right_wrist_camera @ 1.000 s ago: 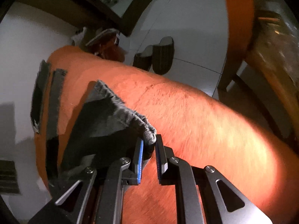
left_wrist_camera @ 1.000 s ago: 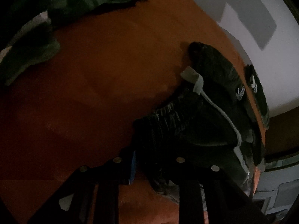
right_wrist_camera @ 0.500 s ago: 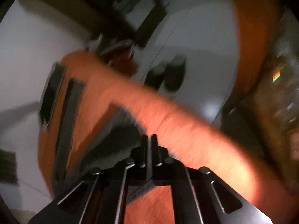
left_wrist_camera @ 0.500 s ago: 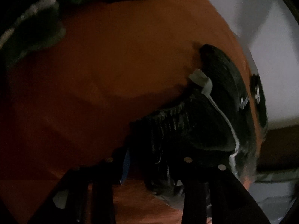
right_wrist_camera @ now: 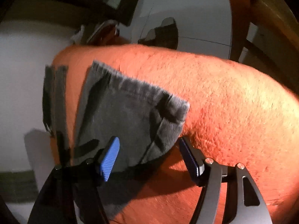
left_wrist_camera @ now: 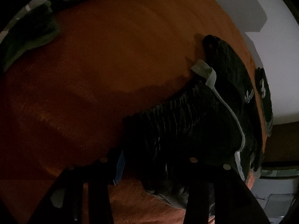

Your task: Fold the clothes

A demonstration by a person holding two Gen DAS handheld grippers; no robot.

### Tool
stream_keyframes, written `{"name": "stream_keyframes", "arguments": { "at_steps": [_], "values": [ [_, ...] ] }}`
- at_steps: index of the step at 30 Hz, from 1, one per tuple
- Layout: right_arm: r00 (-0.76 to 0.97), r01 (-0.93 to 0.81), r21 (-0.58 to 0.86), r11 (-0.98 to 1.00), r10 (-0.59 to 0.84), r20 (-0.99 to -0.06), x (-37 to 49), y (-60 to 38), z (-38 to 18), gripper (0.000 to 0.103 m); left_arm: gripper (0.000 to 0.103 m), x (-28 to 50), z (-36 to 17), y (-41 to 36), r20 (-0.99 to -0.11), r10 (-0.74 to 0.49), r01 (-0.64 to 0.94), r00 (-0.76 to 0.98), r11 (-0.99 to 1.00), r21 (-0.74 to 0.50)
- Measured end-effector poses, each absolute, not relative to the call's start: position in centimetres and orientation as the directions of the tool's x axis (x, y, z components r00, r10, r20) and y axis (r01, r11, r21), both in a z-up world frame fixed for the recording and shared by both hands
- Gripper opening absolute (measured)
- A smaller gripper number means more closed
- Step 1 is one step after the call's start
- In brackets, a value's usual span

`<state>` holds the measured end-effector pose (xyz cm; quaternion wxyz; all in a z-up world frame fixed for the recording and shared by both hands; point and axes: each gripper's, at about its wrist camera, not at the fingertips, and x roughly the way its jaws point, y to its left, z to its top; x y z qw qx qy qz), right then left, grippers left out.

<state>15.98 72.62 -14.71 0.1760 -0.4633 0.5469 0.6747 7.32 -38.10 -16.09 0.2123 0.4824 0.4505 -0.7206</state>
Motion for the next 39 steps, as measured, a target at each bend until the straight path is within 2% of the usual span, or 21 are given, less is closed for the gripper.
{"name": "stream_keyframes", "arguments": {
  "at_steps": [2, 4, 5, 9, 12, 15, 17, 19, 21, 27, 30, 35, 39],
  "values": [
    [-0.519, -0.75, 0.572, -0.332, -0.239, -0.821, 15.7, 72.6, -14.5, 0.064, 0.045, 7.5, -16.2, -38.2, -0.884, 0.132, 0.745, -0.449, -0.491, -0.452],
    [-0.509, -0.755, 0.535, -0.379, -0.175, -0.843, 15.3, 72.2, -13.7, 0.028, 0.045, 7.6, -16.3, -38.3, -0.881, 0.134, 0.749, -0.453, -0.479, -0.458],
    [-0.504, -0.758, 0.515, -0.401, -0.142, -0.852, 15.1, 72.0, -13.3, 0.024, 0.045, 7.7, -16.4, -38.2, -0.881, 0.134, 0.749, -0.453, -0.478, -0.458],
    [-0.507, -0.757, 0.528, -0.386, -0.162, -0.846, 14.4, 72.3, -14.1, 0.023, 0.048, 7.5, -16.8, -38.3, -0.883, 0.14, 0.759, -0.448, -0.463, -0.458],
    [-0.488, -0.767, 0.53, -0.362, -0.207, -0.848, 14.1, 72.7, -14.9, 0.024, 0.054, 7.3, -17.3, -38.4, -0.883, 0.149, 0.772, -0.445, -0.436, -0.462],
    [-0.451, -0.762, 0.491, -0.423, -0.197, -0.87, 13.7, 72.6, -14.6, 0.023, 0.058, 6.7, -17.2, -38.0, -0.891, 0.129, 0.771, -0.436, -0.458, -0.443],
    [-0.395, -0.762, 0.401, -0.508, -0.126, -0.91, 13.4, 71.7, -13.8, 0.004, 0.051, 6.6, -16.9, -37.7, -0.902, 0.094, 0.771, -0.421, -0.487, -0.411],
    [-0.397, -0.765, 0.386, -0.516, -0.093, -0.913, 14.1, 71.5, -12.5, 0.003, 0.032, 6.5, -15.7, -37.3, -0.907, 0.053, 0.767, -0.419, -0.514, -0.384],
    [-0.416, -0.769, 0.393, -0.505, -0.073, -0.906, 15.1, 71.6, -11.1, 0.003, 0.025, 7.0, -13.8, -37.0, -0.891, 0.039, 0.756, -0.452, -0.512, -0.407],
    [-0.469, -0.777, 0.418, -0.471, -0.009, -0.883, 18.0, 71.9, -6.9, 0.003, 0.024, 8.7, -7.5, -35.5, -0.845, -0.006, 0.693, -0.535, -0.576, -0.435],
    [-0.484, -0.781, 0.428, -0.454, 0.008, -0.875, 19.2, 72.2, -6.0, 0.003, 0.024, 8.2, -9.7, -36.2, -0.867, 0.017, 0.71, -0.497, -0.566, -0.419],
    [-0.436, -0.803, 0.426, -0.417, -0.077, -0.897, 18.7, 74.1, -12.8, 0.003, 0.024, 7.8, -15.6, -38.5, -0.89, 0.105, 0.754, -0.443, -0.494, -0.434],
    [-0.416, -0.781, 0.423, -0.46, -0.122, -0.901, 18.1, 74.9, -14.5, 0.003, 0.036, 8.1, -16.1, -39.0, -0.884, 0.14, 0.732, -0.446, -0.511, -0.45]
  ]
}}
